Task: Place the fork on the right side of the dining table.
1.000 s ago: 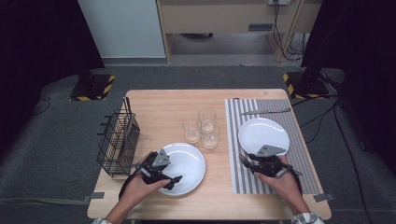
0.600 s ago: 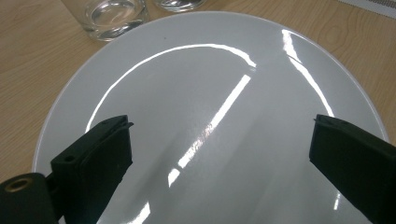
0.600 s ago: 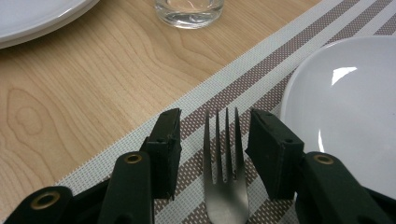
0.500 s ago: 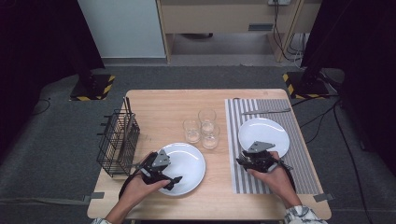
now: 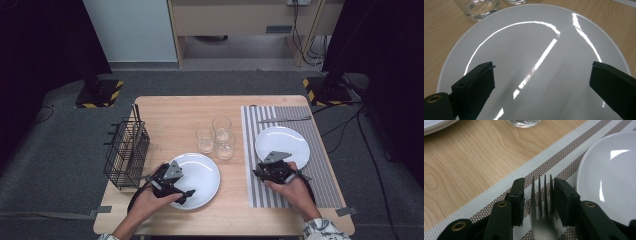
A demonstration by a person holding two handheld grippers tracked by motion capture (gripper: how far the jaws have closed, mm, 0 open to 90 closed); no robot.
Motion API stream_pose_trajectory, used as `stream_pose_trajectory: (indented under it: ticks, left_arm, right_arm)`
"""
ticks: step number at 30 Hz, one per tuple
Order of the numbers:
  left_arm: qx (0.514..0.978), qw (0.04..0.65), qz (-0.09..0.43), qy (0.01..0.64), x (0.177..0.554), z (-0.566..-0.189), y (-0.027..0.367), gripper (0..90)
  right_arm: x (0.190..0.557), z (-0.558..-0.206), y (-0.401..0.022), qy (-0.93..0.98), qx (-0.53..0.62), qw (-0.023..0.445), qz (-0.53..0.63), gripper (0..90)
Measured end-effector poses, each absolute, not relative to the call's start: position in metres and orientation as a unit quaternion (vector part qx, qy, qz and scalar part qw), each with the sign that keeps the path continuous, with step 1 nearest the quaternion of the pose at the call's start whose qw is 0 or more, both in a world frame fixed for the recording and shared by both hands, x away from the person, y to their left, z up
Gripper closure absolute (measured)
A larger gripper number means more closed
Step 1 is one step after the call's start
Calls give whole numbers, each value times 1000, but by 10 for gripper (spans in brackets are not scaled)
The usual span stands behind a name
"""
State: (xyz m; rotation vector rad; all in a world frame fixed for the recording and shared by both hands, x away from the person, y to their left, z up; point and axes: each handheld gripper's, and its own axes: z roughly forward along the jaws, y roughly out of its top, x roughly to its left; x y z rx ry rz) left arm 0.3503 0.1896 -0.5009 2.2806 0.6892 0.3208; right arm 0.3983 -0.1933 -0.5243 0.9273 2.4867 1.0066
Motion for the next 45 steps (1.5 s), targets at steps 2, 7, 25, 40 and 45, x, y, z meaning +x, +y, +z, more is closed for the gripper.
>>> stream_pose_trajectory:
  ticks: [2,7,25,40,45]
  left_arm:
    - [885,359,125,267,350,-501,190,50]
    - [885,359,126,267,350,-501,190,51]
    - [885,358,130,268,351,-500,191,51]
    - [886,355,130,269,350,-500,192,51]
    - [887,353,130,267,350,-501,191,51]
  right_arm:
    - [399,-524,-194,866,322,154,351,672]
    - [399,-524,-195,865,322,153,353,691]
    - [406,-517,-184,883,271,159,349,696]
    - [397,-504,-190,866,287,152,381,630]
    - [383,-507,-203,860,305,162,375,653]
